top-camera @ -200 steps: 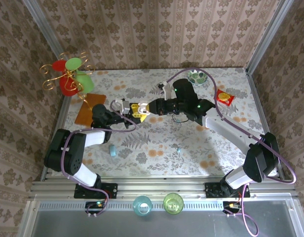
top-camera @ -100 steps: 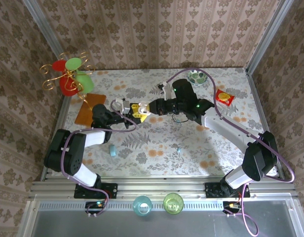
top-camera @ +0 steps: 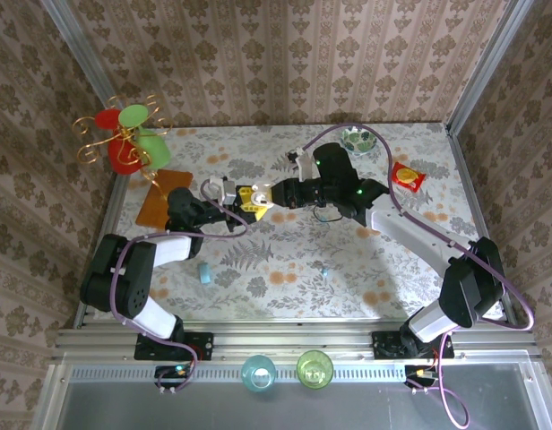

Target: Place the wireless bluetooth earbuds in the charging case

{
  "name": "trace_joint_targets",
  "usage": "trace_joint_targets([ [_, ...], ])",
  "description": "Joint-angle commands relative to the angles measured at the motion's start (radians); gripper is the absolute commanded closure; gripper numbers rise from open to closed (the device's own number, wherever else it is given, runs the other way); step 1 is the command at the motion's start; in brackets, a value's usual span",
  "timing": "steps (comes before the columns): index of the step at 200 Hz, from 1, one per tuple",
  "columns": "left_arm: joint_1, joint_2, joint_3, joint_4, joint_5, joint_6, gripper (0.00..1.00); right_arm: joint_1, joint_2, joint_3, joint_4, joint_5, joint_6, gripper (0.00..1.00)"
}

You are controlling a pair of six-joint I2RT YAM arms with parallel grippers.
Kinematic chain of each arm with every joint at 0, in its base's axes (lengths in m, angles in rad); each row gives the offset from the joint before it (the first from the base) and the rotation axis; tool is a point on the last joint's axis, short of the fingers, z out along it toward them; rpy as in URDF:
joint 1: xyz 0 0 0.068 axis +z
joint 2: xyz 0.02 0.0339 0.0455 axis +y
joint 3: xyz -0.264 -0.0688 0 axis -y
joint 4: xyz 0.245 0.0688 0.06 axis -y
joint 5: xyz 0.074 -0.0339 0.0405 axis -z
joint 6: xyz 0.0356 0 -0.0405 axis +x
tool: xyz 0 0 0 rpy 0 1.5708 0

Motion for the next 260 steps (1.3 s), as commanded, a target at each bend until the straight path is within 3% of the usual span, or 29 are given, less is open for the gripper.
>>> trace_joint_targets([
  [1,-0.003,-0.022,0.035,0.030,0.020,-0.020,0.73,-0.007,0.012,0.014,-0.037,0.024,-0.020,0.73],
  [33,-0.003,-0.019,0.033,0.030,0.018,-0.019,0.73,-0.007,0.000,0.025,-0.042,0.047,-0.010,0.71],
  [79,-0.002,-0.011,0.029,0.030,0.005,-0.011,0.73,-0.007,-0.036,0.024,-0.042,0.081,-0.007,0.59],
  [160,0.003,-0.001,0.017,0.030,0.016,0.064,0.72,-0.007,-0.117,0.003,-0.020,0.112,-0.041,0.49],
  [218,-0.006,-0.034,-0.011,0.029,0.053,0.159,0.71,-0.009,0.011,0.168,-0.176,0.228,-0.020,0.43],
  [260,-0.008,-0.032,0.004,0.029,0.006,0.107,0.71,-0.010,0.046,0.173,-0.193,0.178,-0.017,0.43],
])
